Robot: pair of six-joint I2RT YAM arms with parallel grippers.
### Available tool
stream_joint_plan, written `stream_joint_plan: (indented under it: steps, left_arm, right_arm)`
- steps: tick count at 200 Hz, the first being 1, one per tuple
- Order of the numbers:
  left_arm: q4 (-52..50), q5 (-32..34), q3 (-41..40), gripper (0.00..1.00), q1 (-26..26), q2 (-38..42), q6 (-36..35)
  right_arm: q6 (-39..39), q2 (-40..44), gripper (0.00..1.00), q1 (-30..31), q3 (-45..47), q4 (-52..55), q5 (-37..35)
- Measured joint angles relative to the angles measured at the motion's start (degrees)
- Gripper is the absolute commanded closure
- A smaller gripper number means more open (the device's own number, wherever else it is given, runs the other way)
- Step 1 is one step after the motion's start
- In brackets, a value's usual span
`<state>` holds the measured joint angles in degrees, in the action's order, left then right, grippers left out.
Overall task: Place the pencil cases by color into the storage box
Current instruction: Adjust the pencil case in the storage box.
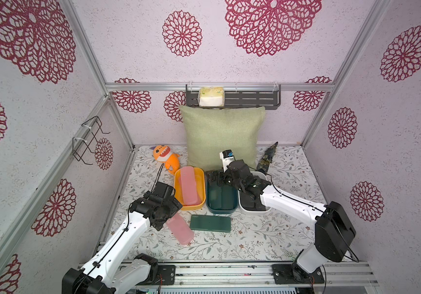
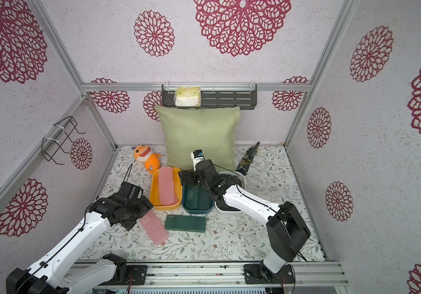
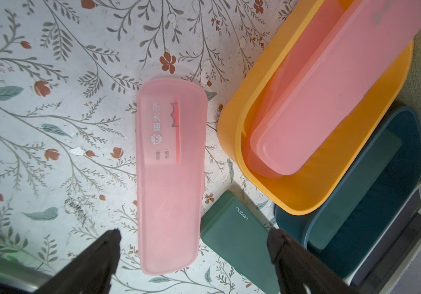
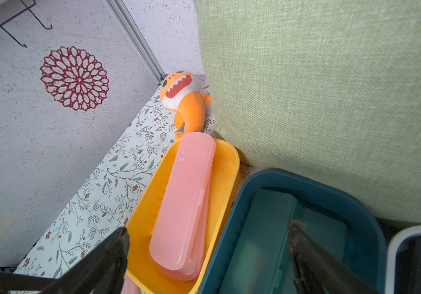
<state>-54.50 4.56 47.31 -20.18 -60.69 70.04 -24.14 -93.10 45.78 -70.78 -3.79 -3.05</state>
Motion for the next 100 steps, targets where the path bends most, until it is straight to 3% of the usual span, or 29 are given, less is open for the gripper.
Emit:
stream_joint_plan:
  steps: [50,75,100]
  left_arm:
    - [1.03,2.45,-1.46,0.03,-0.15,-0.92,2.21]
    - [1.16,4.57,-1.46,0.03,0.07,-0.7,2.14]
    - [1.51,5.25,-1.46,0.03,2.05,-0.57,0.9]
  right_arm:
    - [0.57,-12.59,0.15,0.74,-13.27,3.85,4.22]
    - [1.46,-20.68,0.42,1.36,-21.46,6.82,5.64]
    - [2.49,-28.09,0.6,1.55,-31.04,10.32,7.21]
